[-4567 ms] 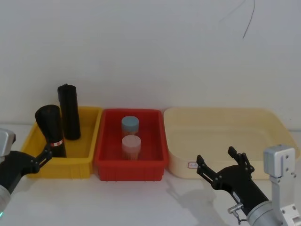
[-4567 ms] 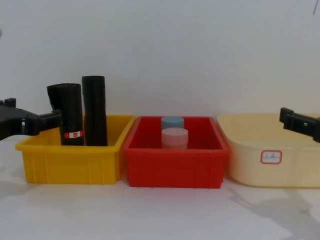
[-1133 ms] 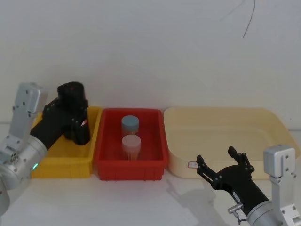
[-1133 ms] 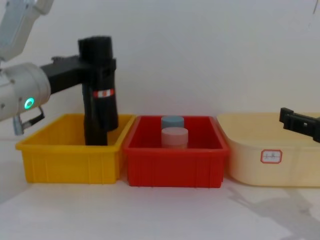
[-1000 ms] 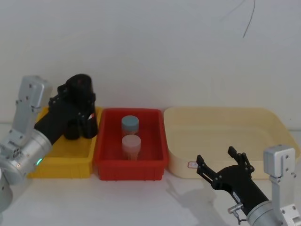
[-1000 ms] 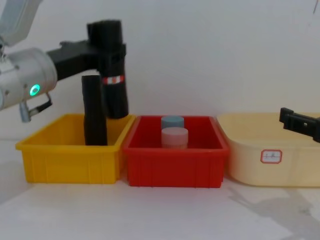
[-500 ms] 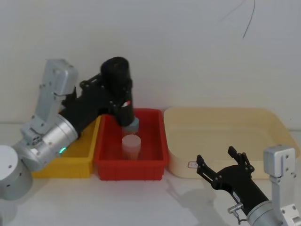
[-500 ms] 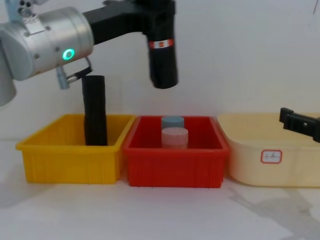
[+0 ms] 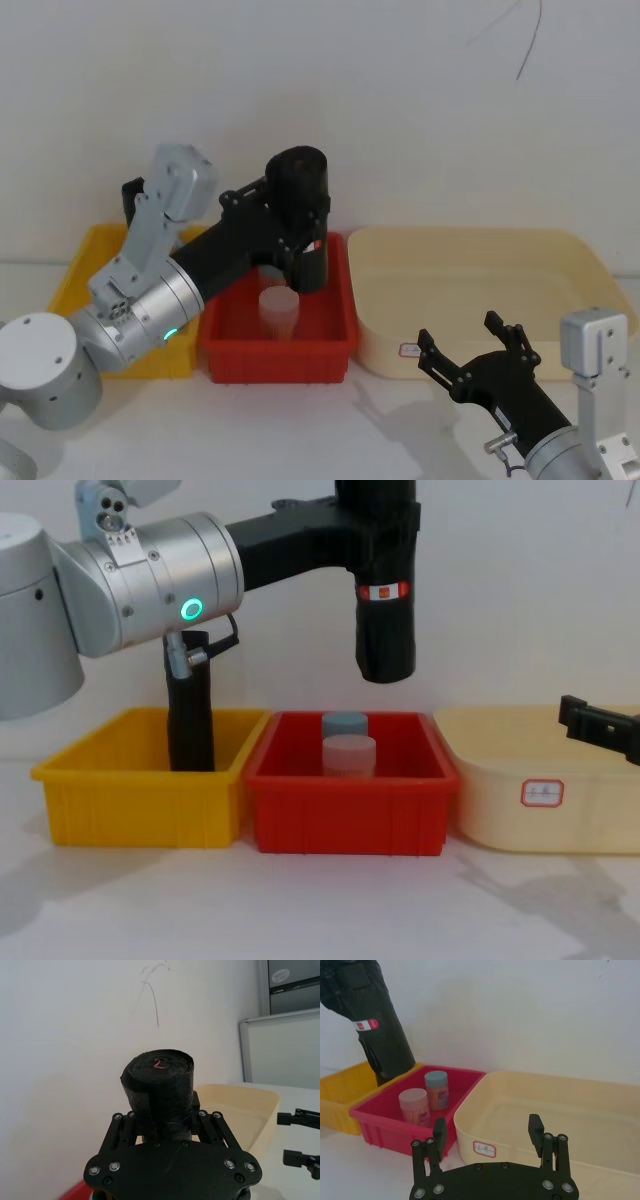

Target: Pick up the garbage bag with the one hand and transfer it to the other hand.

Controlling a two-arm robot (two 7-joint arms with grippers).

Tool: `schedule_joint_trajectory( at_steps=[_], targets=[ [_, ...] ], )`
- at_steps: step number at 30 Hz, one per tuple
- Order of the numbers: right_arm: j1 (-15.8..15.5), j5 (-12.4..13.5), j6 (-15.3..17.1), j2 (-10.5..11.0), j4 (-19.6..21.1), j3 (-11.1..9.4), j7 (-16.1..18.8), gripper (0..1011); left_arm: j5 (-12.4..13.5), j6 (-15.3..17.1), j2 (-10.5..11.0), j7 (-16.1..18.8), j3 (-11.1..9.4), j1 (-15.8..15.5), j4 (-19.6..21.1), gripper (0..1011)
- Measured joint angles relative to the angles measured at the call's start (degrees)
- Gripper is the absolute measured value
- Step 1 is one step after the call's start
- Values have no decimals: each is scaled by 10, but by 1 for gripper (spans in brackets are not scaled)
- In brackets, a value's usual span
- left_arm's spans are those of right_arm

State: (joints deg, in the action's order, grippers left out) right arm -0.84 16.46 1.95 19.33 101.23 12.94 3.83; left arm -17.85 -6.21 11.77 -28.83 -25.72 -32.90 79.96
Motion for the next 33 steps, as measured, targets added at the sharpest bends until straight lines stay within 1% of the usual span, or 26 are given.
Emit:
schedule_joint_trajectory(
  at_steps=[13,17,27,29,33],
  targets=[
    [0,0,0,0,0,0,0,1000,-12,8,0,-9,-10,-1,-11,464],
    [2,-1,0,2,1,1,5,1000,-13,10,0,-10,-12,-1,-12,464],
    [19,-3,0,11,3,15,42,1000,-17,11,0,-12,-14,-1,-15,464],
    [28,-3,-1,14,0,21,58,1000,-17,12,0,-13,-15,-1,-15,464],
    [42,-3,-3,14,-8,31,78,1000,-18,12,0,-13,-15,-1,-16,464]
  ],
)
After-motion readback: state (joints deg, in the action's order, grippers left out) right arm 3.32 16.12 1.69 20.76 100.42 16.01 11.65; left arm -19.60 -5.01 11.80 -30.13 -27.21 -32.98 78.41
